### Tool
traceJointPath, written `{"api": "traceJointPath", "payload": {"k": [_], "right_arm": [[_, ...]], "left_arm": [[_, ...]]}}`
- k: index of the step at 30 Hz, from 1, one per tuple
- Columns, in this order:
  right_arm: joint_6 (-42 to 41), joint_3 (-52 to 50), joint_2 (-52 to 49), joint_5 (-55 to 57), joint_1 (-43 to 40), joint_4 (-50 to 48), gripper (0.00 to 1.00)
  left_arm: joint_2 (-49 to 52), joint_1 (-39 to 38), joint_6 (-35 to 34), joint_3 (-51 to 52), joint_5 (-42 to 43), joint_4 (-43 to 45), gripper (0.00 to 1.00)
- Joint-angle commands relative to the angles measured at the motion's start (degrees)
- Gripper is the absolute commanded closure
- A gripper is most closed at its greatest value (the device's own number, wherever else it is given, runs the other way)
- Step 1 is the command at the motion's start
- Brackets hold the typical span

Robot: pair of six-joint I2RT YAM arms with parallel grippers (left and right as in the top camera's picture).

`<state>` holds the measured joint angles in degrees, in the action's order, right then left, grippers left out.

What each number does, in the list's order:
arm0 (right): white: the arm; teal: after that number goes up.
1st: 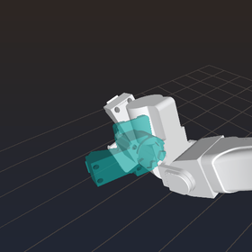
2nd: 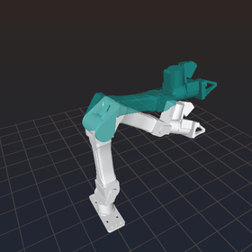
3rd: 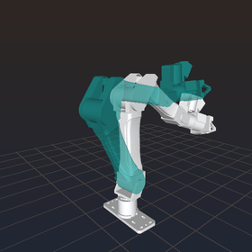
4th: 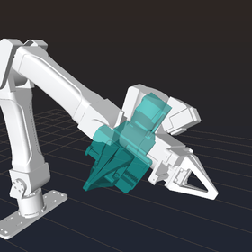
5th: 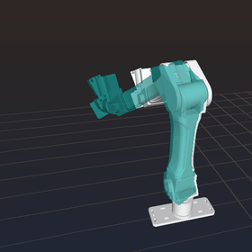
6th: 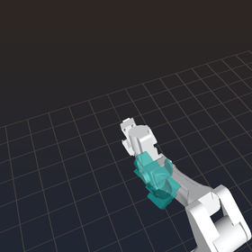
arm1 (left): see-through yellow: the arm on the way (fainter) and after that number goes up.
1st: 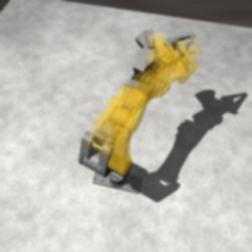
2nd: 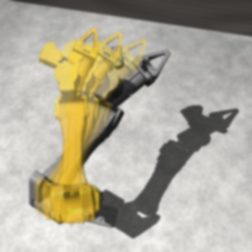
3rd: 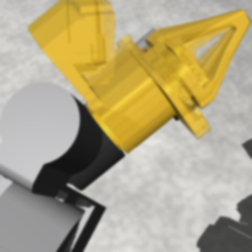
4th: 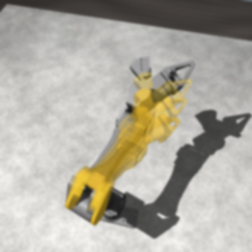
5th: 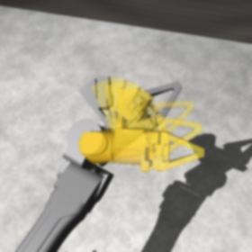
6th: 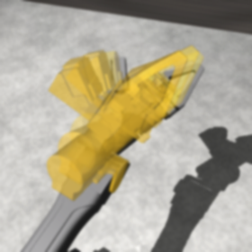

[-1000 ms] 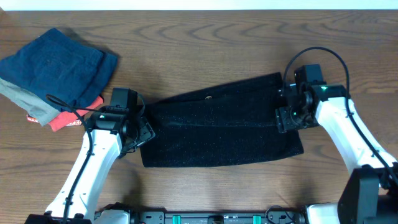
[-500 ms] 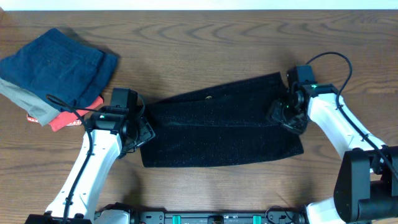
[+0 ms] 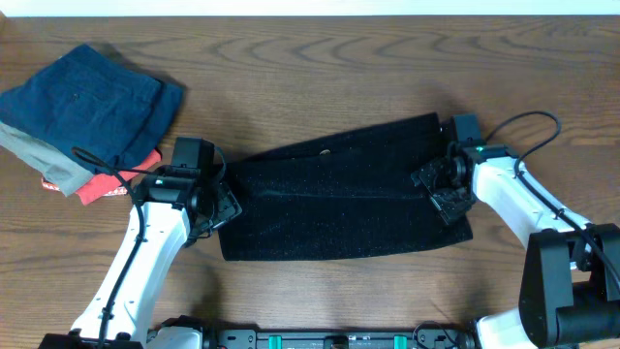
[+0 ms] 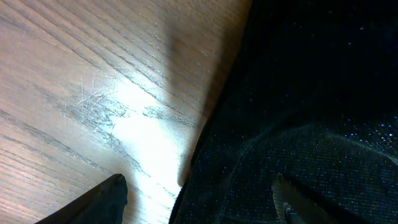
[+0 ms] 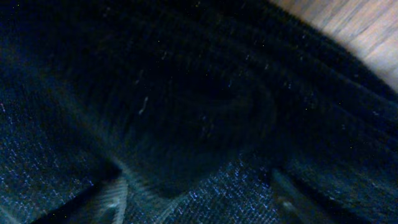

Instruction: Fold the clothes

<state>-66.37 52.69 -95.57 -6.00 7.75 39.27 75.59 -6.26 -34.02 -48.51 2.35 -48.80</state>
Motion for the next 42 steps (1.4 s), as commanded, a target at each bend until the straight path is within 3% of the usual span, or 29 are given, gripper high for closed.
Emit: {"api": "traceJointPath", "payload": {"k": [1,3,9,12,19,26,36,38,40,41,42], "right_arm": [[-4.74,-1.75,-0.35,2.64,0.46,-2.45,0.42],[-4.70,-1.79,-0.35,3.67,0.46,-3.48,0.54],[0.39,-1.29,-0.33,4.13,0.37,-8.90,0.74],[1.36,-0.92,-0.33,5.51,0.35,-9.66,0.99],[10.56,0.57,0.07,2.71,0.42,-13.38,1.00],[26.47,7.21,2.10,-1.60,0.48,-17.51,0.99],[27.52,8.07,1.68,1.70,0.52,-28.26,0.99],[27.52,8.00,1.64,2.80,0.57,-28.04,0.87],[28.30,7.85,1.57,3.02,0.57,-27.56,0.55],[29.05,7.76,1.49,3.04,0.57,-27.39,0.44],[30.01,7.58,1.46,3.04,0.57,-27.17,0.40]], "left_arm": [[0.07,0.04,0.76,0.44,-1.22,0.00,0.24],[0.07,0.04,0.76,0.44,-1.22,0.00,0.23],[0.07,0.04,0.76,0.44,-1.22,-0.02,0.23],[0.07,0.04,0.76,0.44,-1.22,0.00,0.23],[0.07,0.04,0.76,0.44,-1.22,0.02,0.24],[0.07,0.04,0.76,0.44,-1.22,0.04,0.23],[0.07,0.04,0.76,0.44,-1.22,0.04,0.23],[0.07,0.04,0.76,0.44,-1.22,0.04,0.23],[0.07,0.04,0.76,0.44,-1.25,0.07,0.23],[0.07,0.04,0.74,0.44,-1.25,0.22,0.23],[0.07,0.04,0.70,0.44,-1.22,0.48,0.23]]}}
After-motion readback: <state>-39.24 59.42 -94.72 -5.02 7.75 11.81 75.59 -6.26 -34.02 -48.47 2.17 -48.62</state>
